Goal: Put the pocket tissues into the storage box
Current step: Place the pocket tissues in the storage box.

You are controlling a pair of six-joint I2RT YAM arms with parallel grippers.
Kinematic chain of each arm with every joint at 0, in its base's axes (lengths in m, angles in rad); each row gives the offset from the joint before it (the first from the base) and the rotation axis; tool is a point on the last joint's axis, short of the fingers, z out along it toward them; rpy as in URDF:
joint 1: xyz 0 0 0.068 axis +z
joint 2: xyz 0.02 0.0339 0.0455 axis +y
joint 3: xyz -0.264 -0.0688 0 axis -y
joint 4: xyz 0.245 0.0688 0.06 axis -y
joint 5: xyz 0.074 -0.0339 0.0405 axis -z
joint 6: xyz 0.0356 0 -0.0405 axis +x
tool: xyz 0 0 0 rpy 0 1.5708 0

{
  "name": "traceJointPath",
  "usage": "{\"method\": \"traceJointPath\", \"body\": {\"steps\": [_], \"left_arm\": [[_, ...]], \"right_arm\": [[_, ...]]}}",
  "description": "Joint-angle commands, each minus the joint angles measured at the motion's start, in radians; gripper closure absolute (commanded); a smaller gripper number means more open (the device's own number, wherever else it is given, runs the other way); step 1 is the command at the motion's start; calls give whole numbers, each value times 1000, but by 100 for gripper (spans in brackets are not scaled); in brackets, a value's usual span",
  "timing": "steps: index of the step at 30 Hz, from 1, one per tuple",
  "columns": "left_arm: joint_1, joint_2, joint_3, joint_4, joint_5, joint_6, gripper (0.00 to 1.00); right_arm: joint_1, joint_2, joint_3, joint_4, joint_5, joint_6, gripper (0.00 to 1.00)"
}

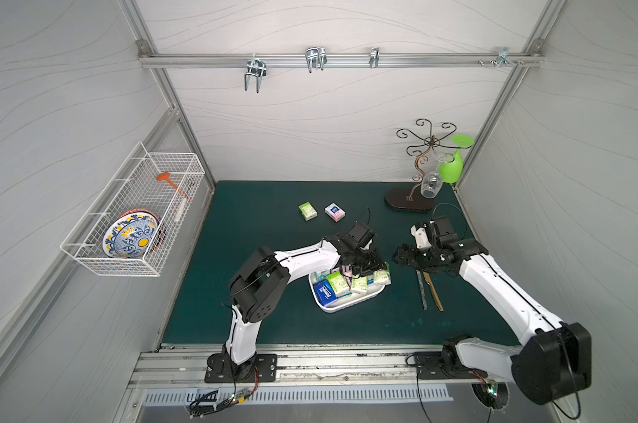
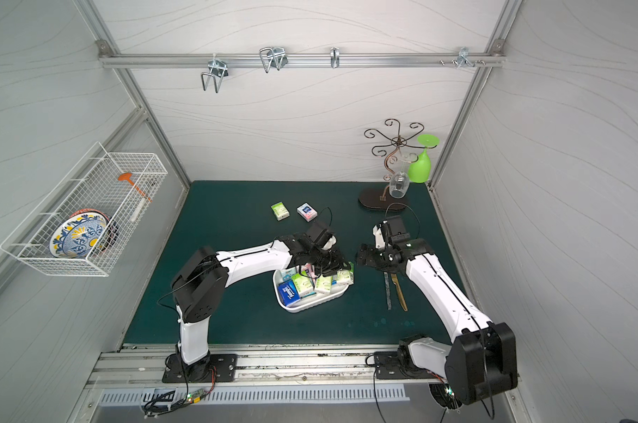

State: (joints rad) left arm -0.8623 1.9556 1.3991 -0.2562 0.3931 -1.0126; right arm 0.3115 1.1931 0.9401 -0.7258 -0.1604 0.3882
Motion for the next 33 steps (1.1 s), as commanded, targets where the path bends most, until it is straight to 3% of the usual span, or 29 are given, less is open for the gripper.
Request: {"method": "traceJointPath", "body": {"steps": [1, 11, 18, 22, 27, 33], "left_arm": [[-4, 7, 42, 27, -96, -24, 59], [-6, -4, 53, -138, -221, 65, 57], [-6, -10, 64, -183, -255, 87, 48], [-6, -22, 65, -208, -272, 94, 34], [-6, -63, 85, -237, -307, 126, 5], [-6, -124, 148, -275, -344, 207, 1]], "right_arm": [[-8, -23, -9, -24, 3, -9, 13], [-14, -13, -14, -6, -9, -15, 13], [-14, -6, -15, 1, -11, -14, 13], [-16, -6, -15, 3, -14, -15, 13], [-17, 0, -11, 3, -24, -16, 13], [-16, 12, -3, 6, -34, -14, 13]]}}
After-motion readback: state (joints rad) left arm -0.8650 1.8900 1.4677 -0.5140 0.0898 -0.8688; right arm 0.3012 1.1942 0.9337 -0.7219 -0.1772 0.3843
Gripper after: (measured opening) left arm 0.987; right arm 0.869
